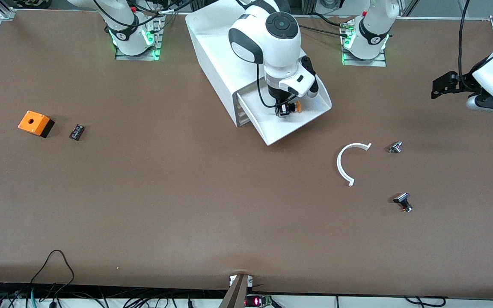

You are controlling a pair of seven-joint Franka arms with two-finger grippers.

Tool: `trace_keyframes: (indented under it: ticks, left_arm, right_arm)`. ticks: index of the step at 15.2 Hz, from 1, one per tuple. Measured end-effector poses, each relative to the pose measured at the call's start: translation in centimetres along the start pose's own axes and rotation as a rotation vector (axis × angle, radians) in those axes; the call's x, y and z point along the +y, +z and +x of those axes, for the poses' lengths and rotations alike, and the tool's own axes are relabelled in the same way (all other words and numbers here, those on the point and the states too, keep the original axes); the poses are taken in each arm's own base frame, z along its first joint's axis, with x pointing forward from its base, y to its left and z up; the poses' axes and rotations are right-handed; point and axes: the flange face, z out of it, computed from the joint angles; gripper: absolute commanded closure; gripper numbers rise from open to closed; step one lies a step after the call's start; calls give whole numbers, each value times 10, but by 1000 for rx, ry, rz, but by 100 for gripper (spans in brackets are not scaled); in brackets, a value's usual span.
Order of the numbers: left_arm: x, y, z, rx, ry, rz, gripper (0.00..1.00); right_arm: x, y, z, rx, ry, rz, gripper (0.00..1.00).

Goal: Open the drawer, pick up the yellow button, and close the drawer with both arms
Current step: 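Grasp the yellow push button with the right gripper and lift it, then carry the button out with the right gripper while the left gripper reaches the drawer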

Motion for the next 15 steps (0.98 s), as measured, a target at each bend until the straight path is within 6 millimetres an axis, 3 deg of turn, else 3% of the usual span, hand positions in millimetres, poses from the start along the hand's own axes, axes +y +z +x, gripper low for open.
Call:
trace_keyframes:
  ticks: [4, 7, 12, 15]
  left_arm:
    - [-1, -1, 2, 18, -2, 0, 0]
    - [-1, -1, 2, 19, -2, -1, 0]
    - [1, -1, 4, 26, 3, 1, 0]
    - [1, 4, 10, 28, 4, 1, 0]
  right_arm:
    - [4, -9, 0, 10, 4, -15, 81]
    - [19, -38, -11, 33, 32, -56, 82]
    - [56, -94, -57, 61, 185, -125, 82]
    - [78, -105, -100, 46, 297, -135, 81]
